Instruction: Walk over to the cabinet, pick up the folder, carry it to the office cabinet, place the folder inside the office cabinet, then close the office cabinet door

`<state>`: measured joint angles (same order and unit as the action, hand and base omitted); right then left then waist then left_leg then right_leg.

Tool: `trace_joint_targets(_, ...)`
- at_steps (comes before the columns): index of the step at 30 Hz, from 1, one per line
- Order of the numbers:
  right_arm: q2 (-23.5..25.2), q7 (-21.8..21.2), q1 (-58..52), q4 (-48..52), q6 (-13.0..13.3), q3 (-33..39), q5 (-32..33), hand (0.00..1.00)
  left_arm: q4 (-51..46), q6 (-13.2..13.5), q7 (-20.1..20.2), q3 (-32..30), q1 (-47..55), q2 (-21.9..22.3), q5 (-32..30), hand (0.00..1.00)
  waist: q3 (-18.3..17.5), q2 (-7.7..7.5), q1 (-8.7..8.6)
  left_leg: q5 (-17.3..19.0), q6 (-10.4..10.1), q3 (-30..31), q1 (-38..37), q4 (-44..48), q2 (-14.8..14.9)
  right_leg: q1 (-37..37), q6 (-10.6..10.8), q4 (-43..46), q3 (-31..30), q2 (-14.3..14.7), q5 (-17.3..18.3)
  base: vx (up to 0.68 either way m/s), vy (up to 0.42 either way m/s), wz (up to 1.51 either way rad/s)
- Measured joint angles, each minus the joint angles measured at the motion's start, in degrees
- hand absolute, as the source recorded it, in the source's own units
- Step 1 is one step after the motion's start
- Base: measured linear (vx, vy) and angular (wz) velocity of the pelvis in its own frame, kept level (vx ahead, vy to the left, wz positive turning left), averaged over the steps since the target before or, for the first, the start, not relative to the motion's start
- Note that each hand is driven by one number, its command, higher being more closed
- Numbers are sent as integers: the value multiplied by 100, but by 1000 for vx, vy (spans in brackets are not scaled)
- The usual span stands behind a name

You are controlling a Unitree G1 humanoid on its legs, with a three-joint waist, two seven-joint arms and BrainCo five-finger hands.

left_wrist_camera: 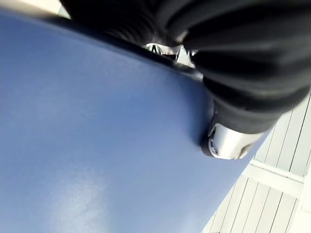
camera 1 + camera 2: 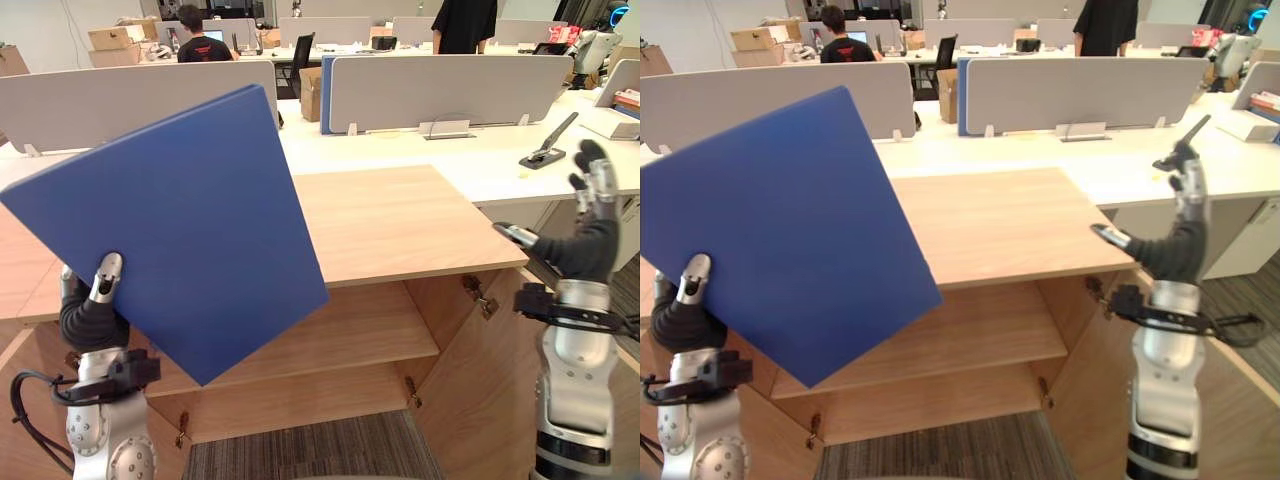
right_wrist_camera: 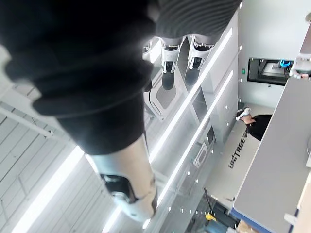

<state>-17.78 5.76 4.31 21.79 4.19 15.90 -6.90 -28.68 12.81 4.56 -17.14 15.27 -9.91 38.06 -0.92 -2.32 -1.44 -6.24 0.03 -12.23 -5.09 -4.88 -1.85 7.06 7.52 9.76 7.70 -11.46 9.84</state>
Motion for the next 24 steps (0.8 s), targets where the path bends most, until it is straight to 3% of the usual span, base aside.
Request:
trace_joint_targets(5,-12,-356,184,-505,27,-711,706,0,0,38,-37,45,-287,-42,-6,100,3,-4,23,-9,8,6,-8,0,-3,1,0,11,1,-5,0,0,0,0)
trace_joint_targets(7,-81,-672,347,-804,53,-1235,1809,0,0,81,-37,182,-392,-161,-3,100,6,-8,38,-15,11,8,-12,0,-6,1,0,18,1,-10,1,0,0,0)
trace_joint_targets(13,-460,-1390,1148,-1371,50,-3197,3926,0,3,96,20,904,-543,-444,0,100,45,-61,138,-28,12,19,-18,0,-15,0,2,41,11,-21,4,0,0,0)
trace_joint_targets(18,-625,-1527,1974,-1789,13,-4151,5233,0,18,139,-87,1121,-579,-648,3,100,98,-137,264,-35,20,26,-23,0,-39,0,4,60,17,-47,6,0,0,0)
trace_joint_targets(24,-1272,-1545,2934,-1843,21,-4892,6020,0,21,446,-321,1120,-580,-857,59,100,113,-166,416,-54,44,87,-3,-4,-93,1,9,98,100,-111,16,-8,0,5)
